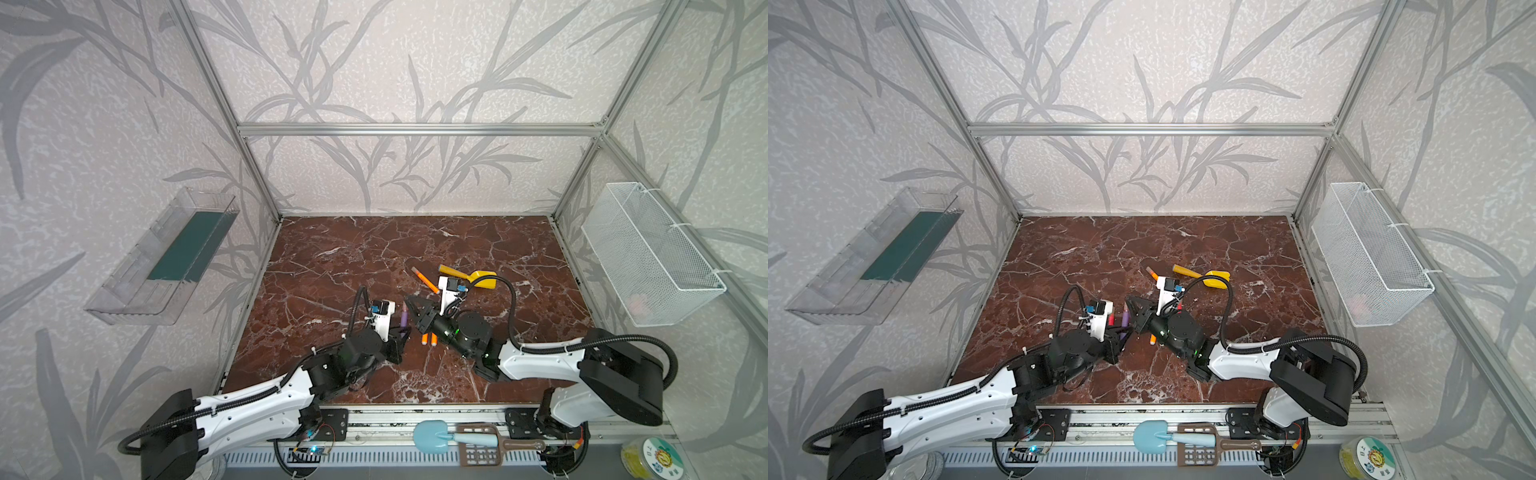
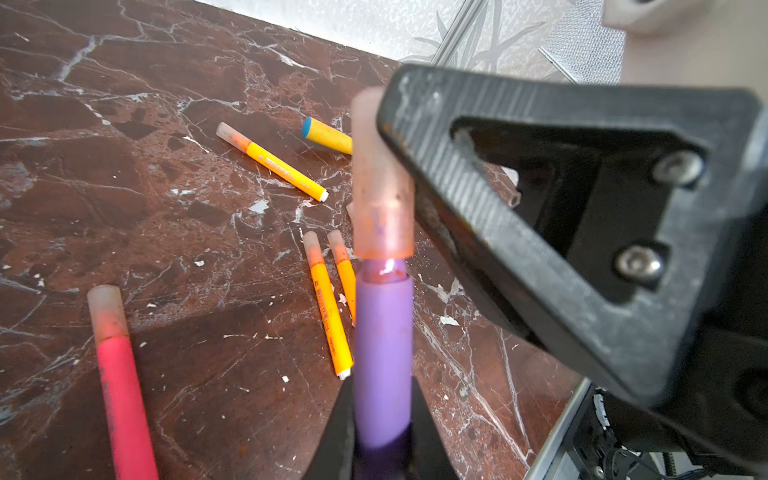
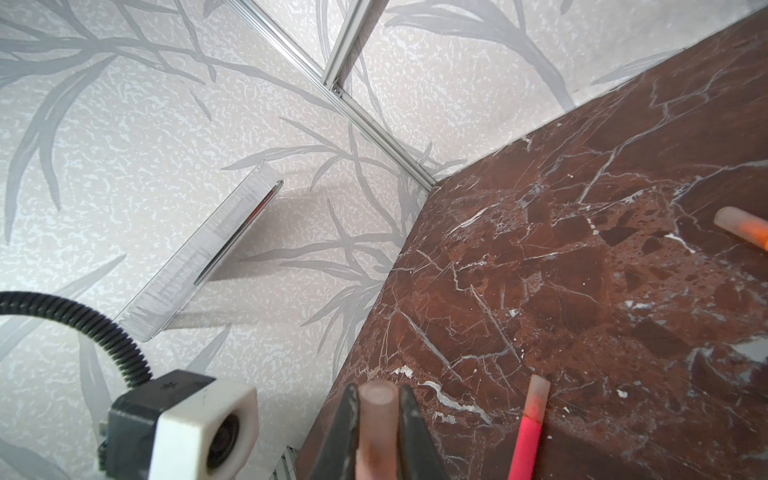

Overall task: Insert the pens into the pen caps
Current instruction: 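Lower the held cap onto the purple marker tip with the right gripper, then open the right gripper off the cap while the left holds the marker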

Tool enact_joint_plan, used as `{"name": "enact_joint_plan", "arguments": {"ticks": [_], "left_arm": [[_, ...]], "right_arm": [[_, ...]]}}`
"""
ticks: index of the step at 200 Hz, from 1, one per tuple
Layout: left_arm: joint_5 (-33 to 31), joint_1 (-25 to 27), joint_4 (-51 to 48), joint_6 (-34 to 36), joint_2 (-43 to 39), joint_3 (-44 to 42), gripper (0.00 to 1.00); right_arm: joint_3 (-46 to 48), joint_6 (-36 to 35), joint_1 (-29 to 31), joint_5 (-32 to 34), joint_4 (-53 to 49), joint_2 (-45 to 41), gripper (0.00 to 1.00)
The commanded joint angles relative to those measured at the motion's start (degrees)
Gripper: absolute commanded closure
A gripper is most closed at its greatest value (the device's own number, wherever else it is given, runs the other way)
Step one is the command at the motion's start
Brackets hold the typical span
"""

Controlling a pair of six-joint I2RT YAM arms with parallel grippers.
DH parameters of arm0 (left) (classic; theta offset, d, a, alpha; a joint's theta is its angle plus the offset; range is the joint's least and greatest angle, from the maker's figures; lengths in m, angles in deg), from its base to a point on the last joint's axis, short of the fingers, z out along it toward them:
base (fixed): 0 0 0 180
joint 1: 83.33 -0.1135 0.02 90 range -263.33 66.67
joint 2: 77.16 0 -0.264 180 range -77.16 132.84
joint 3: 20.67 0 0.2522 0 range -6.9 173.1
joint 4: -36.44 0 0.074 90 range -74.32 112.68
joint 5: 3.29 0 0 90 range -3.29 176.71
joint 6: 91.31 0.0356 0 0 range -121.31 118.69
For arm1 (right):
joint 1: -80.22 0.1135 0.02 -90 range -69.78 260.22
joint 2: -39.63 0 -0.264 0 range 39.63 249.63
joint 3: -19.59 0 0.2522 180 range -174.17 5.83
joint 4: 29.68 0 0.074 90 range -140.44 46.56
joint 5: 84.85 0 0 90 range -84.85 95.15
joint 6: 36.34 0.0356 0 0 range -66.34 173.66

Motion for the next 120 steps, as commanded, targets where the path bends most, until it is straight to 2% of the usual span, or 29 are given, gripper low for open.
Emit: {"name": "enact_joint_plan", "arguments": {"ticks": [1,29,69,120], "left_arm": [[2.0,-3.28,2.16,-2.84,-0.89,2.47,1.0],[4.36,-5.67,2.38,-4.13,-1.41,1.88,1.0],[5.57,-6.01,-0.1,-2.02,-1.76,3.34,1.0],[4.89,-5.6,-1.73,1.3,-2.91,2.96,1.0]], "right_arm": [[1.73,-1.23,2.17,-3.38,7.21,1.52,0.94],[3.04,-1.13,2.22,-5.06,11.72,3.52,0.92],[1.19,-0.31,2.18,-6.2,7.41,3.73,0.92],[4.01,-3.4,2.18,2.15,-1.67,-6.36,0.7]]}}
